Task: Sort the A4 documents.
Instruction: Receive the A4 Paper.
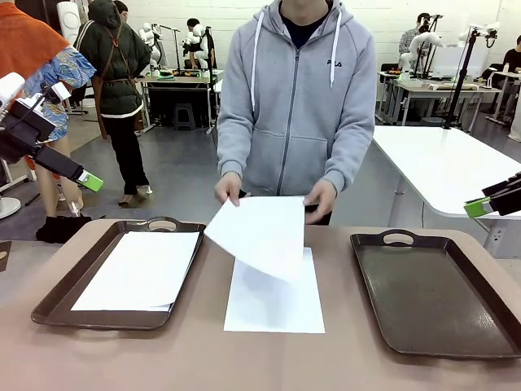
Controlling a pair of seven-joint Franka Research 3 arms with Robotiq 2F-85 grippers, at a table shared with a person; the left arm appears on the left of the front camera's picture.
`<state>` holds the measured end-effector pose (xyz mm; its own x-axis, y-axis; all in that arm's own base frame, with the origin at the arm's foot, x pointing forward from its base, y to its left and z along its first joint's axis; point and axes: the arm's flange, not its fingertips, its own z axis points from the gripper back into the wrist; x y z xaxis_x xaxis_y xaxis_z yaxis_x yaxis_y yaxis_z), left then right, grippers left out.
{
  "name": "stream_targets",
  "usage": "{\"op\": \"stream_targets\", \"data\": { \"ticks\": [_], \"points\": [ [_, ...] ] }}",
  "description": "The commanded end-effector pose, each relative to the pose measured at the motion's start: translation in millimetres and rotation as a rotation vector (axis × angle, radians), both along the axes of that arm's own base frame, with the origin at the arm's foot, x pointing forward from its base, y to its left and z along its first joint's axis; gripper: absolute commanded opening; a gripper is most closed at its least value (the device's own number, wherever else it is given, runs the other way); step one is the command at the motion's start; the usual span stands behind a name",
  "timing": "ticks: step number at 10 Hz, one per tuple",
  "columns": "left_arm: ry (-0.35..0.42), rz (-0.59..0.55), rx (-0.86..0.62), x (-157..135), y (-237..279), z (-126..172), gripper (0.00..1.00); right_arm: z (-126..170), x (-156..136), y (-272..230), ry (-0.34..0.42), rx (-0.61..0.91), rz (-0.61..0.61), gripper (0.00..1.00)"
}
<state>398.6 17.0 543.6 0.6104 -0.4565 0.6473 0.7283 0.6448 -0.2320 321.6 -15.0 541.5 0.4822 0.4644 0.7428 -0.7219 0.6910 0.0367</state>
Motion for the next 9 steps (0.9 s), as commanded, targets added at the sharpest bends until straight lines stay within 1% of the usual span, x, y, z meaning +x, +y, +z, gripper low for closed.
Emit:
{"op": "stream_targets", "data": {
  "ticks": [1, 9],
  "points": [
    [-0.006, -0.01, -0.013, -1.2, 1.4, 0.2, 1.0, -2.2, 2.0, 1.1, 0.004, 0.014, 0.011, 1.0],
    [-0.006, -0.01, -0.013, -1.2, 1.4, 0.2, 1.0, -2.2, 2.0, 1.1, 0.004, 0.014, 0.011, 1.0]
  ]
}}
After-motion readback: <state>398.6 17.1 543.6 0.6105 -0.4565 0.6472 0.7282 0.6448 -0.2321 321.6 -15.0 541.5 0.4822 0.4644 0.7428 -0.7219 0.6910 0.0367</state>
